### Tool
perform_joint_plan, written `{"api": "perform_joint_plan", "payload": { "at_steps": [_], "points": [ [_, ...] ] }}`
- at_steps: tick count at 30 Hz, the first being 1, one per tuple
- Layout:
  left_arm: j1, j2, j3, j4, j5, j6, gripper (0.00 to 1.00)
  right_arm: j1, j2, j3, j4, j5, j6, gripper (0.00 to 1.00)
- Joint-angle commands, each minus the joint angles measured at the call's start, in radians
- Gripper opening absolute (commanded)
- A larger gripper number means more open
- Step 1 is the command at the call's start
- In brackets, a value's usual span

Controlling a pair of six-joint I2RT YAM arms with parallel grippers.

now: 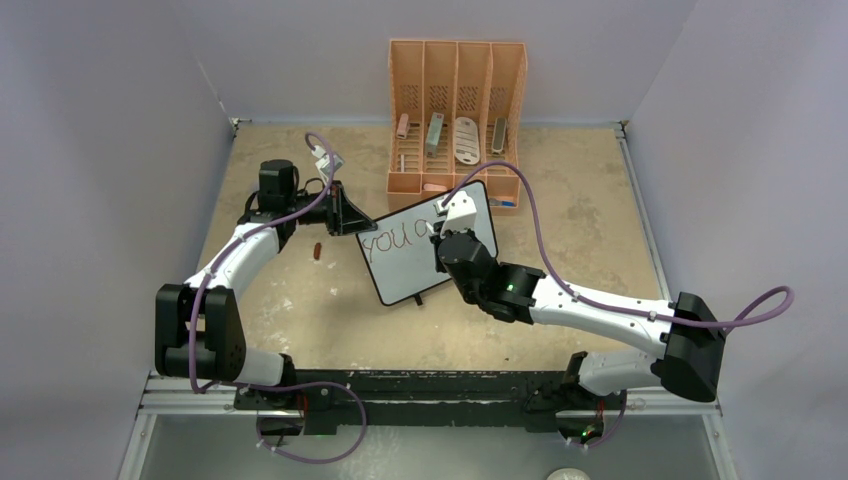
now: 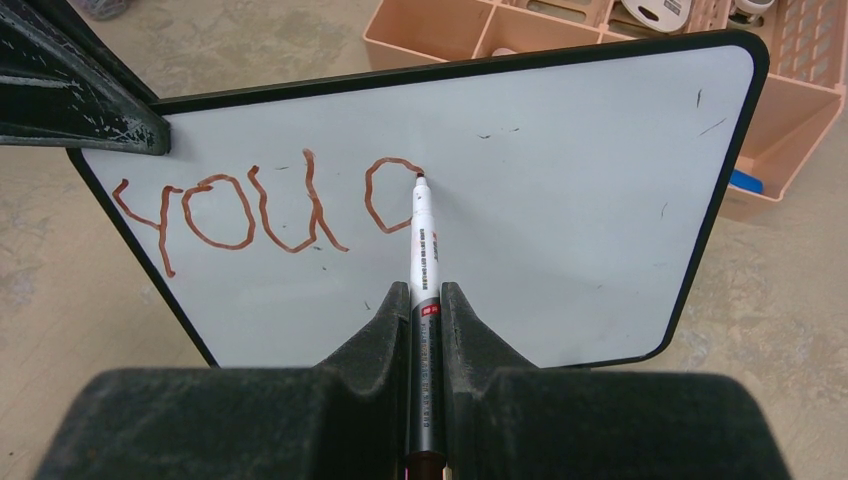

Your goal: Write a sentence on the whiteboard

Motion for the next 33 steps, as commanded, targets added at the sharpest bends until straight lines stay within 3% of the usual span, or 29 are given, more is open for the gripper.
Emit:
{"api": "perform_joint_plan", "payload": {
  "at_steps": [1,33],
  "points": [
    [-0.006,-0.003,0.033,0.005,0.021,0.017,0.0,-0.006,-0.011,0.031,-0.004,0.003,0.012,0.0],
    [-0.006,-0.004,0.032,0.001,0.018,0.02,0.0,-0.005,-0.015,0.012,-0.132,0.004,0.063,0.0]
  ]
}}
